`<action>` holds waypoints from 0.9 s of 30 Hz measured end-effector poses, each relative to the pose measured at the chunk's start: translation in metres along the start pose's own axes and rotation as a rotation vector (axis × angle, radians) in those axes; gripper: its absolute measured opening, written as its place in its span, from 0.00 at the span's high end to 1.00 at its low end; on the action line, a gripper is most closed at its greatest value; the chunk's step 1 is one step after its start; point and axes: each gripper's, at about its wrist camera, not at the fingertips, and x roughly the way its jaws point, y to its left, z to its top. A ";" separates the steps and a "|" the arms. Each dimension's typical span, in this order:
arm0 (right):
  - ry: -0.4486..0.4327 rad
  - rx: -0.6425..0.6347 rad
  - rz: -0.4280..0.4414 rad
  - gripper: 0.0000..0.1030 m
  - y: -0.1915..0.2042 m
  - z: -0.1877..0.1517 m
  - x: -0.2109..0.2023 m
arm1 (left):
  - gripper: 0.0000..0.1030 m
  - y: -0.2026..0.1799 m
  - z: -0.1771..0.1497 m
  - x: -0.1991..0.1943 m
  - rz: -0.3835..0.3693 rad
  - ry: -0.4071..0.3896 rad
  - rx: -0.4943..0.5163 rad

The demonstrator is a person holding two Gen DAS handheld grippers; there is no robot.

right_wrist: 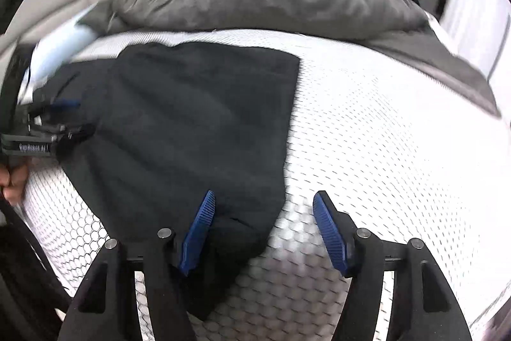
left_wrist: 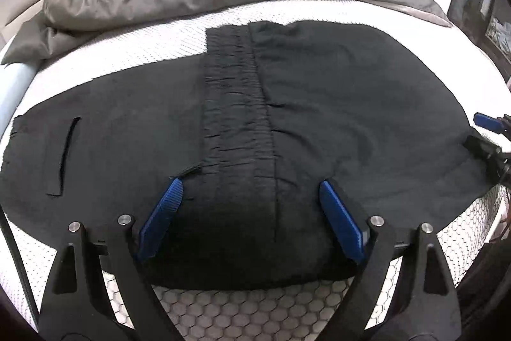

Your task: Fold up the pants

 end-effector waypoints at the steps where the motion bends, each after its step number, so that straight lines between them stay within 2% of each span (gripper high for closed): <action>1: -0.020 0.018 0.005 0.37 -0.003 0.002 -0.004 | 0.18 0.001 0.000 -0.007 -0.009 -0.018 -0.013; 4: -0.115 0.025 0.025 0.37 0.005 0.013 -0.021 | 0.18 -0.002 0.003 -0.029 -0.061 -0.094 -0.026; 6: -0.120 -0.022 0.079 0.37 0.022 0.025 -0.020 | 0.19 -0.009 0.007 -0.032 -0.063 -0.115 -0.015; 9: -0.075 -0.100 0.105 0.37 0.050 0.044 -0.004 | 0.24 -0.033 0.031 -0.022 -0.074 -0.101 0.079; 10: -0.050 -0.123 0.112 0.42 0.062 0.053 0.007 | 0.30 -0.041 0.038 -0.014 -0.065 -0.093 0.115; 11: -0.024 -0.139 0.126 0.51 0.071 0.062 0.019 | 0.34 -0.043 0.042 -0.006 -0.053 -0.076 0.137; 12: -0.003 -0.145 0.136 0.53 0.077 0.067 0.027 | 0.44 -0.044 0.045 0.004 -0.043 -0.047 0.146; 13: 0.025 -0.149 0.149 0.56 0.082 0.073 0.038 | 0.50 -0.042 0.042 0.015 -0.034 -0.014 0.137; 15: 0.059 -0.160 0.164 0.56 0.087 0.075 0.055 | 0.51 -0.031 0.037 0.025 -0.048 -0.012 0.116; 17: 0.097 -0.158 0.159 0.58 0.083 0.069 0.066 | 0.53 -0.028 0.037 0.022 -0.076 -0.019 0.108; 19: 0.092 -0.140 0.142 0.58 0.071 0.069 0.065 | 0.54 -0.020 0.038 0.023 -0.113 -0.022 0.077; 22: 0.079 -0.087 0.003 0.58 0.039 0.065 0.056 | 0.54 -0.015 0.038 0.023 -0.128 -0.021 0.047; 23: 0.081 -0.057 -0.008 0.58 0.028 0.062 0.054 | 0.54 -0.017 0.037 0.023 -0.122 -0.023 0.044; 27: 0.024 -0.022 0.030 0.58 0.018 0.062 0.036 | 0.53 -0.018 0.039 0.020 -0.098 -0.033 0.015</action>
